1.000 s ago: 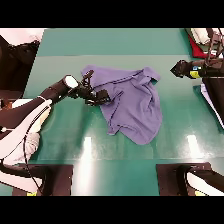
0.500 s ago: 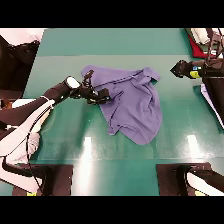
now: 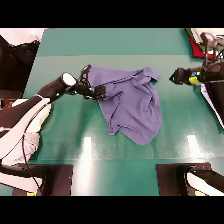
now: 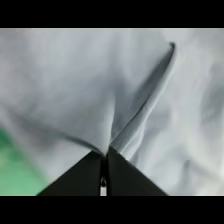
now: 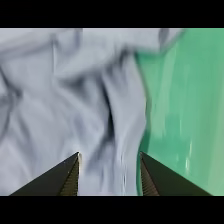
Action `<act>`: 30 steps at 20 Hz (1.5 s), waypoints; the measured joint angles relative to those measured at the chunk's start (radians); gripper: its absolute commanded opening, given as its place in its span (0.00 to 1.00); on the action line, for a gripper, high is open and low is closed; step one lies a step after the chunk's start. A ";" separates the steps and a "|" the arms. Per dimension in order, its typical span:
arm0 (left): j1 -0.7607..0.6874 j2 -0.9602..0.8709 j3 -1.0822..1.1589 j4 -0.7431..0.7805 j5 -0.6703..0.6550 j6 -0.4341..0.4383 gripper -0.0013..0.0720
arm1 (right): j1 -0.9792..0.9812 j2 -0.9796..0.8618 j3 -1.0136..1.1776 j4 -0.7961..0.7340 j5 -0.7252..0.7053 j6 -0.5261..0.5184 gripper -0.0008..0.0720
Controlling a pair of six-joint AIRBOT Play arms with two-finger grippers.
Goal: Fold the shirts.
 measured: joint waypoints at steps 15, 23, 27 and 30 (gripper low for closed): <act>0.096 0.403 0.027 0.575 -0.277 -0.001 0.05 | 0.000 0.117 -0.581 0.134 0.112 0.087 0.60; 0.097 0.416 0.027 0.599 -0.344 -0.002 0.05 | 0.071 0.020 -0.616 0.196 -0.014 0.089 0.18; 0.097 0.428 0.029 0.608 -0.379 -0.002 0.05 | 0.105 -0.006 -0.570 0.150 -0.084 0.088 0.03; 0.097 0.463 0.029 0.613 -0.422 0.001 0.05 | 0.074 -0.013 -0.458 0.090 -0.088 0.089 0.03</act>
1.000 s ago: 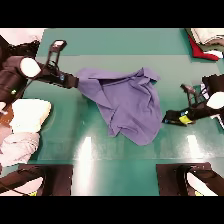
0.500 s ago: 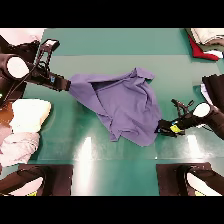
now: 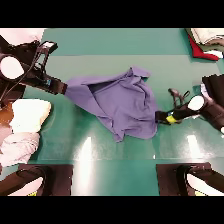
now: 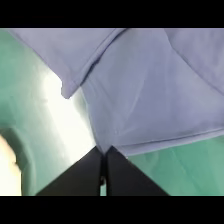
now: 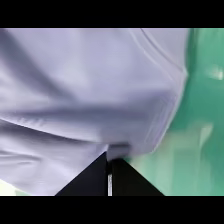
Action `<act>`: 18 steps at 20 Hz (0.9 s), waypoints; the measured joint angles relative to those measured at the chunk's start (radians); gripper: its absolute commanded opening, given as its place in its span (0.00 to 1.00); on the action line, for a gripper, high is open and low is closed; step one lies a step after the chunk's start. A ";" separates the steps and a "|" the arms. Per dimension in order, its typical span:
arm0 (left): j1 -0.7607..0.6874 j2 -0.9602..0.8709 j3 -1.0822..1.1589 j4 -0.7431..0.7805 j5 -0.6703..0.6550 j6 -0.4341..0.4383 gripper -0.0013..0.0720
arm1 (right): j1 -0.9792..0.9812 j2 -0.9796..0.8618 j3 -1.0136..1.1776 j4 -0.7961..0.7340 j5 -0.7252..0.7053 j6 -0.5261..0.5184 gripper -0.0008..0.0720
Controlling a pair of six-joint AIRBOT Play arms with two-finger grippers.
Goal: Fold the shirts.
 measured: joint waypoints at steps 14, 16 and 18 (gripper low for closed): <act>0.000 0.135 -0.236 -0.034 -0.219 0.055 0.05 | -0.226 -0.120 0.387 -0.092 0.160 -0.078 0.60; 0.000 0.142 -0.259 -0.032 -0.212 0.056 0.05 | -0.236 -0.122 0.348 -0.092 0.182 -0.086 0.60; 0.000 0.145 -0.271 -0.031 -0.206 0.056 0.05 | -0.237 -0.122 0.293 -0.090 0.203 -0.090 0.60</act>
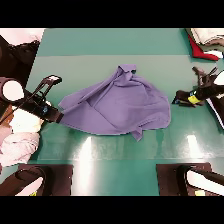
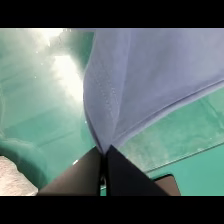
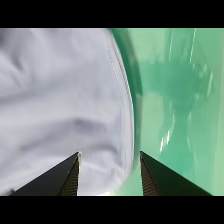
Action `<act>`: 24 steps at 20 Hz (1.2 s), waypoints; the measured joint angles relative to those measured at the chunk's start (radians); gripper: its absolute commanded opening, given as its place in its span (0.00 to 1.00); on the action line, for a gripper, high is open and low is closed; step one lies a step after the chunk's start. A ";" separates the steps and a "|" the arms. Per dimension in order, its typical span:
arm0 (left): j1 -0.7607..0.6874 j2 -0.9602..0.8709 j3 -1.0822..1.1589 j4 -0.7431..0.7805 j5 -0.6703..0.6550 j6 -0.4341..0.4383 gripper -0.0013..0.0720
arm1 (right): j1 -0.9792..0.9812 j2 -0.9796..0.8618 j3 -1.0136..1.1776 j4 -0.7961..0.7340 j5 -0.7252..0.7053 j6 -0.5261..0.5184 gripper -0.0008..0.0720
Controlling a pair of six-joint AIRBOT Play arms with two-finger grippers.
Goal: Fold the shirts.
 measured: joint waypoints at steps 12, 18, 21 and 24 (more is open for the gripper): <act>0.000 0.003 -0.012 0.003 0.032 0.000 0.05 | 0.000 -0.002 -0.200 0.007 -0.035 0.006 0.60; 0.000 0.003 -0.012 0.002 0.034 -0.002 0.05 | 0.008 -0.004 -0.208 0.016 -0.057 0.013 0.48; 0.000 0.003 -0.013 0.000 0.034 -0.005 0.05 | 0.042 -0.014 -0.208 0.025 -0.077 0.013 0.43; 0.000 0.003 -0.013 -0.001 0.034 -0.005 0.05 | 0.063 -0.030 -0.208 0.027 -0.080 0.013 0.06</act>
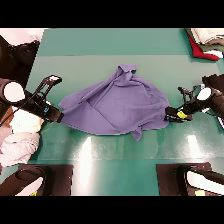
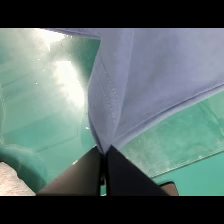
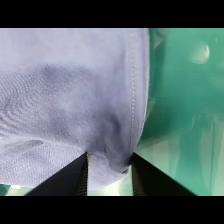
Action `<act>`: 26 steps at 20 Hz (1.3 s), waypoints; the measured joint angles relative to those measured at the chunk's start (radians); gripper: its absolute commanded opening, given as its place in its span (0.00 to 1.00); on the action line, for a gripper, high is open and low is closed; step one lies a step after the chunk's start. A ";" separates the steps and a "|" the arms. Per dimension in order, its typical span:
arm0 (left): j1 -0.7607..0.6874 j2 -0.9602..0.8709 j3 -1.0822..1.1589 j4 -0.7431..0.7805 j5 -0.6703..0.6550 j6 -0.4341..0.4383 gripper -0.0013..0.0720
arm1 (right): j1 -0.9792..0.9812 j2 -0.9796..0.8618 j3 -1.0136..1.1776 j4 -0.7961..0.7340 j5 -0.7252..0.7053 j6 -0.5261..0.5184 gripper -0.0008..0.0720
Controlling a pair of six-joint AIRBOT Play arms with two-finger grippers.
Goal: Fold the shirts.
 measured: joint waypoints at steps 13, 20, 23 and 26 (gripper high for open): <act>0.000 0.000 0.398 0.000 0.002 -0.004 0.05 | -0.062 0.314 0.290 -0.023 0.011 -0.010 0.03; 0.000 0.001 0.882 0.017 -0.003 -0.003 0.05 | -0.074 0.478 0.658 -0.023 -0.054 -0.011 0.03; 0.000 0.012 1.043 0.022 0.013 -0.003 0.05 | -0.074 0.520 0.787 -0.028 -0.077 -0.011 0.03; 0.000 0.061 1.105 0.024 0.082 -0.003 0.05 | -0.074 0.552 0.909 -0.057 -0.104 -0.012 0.03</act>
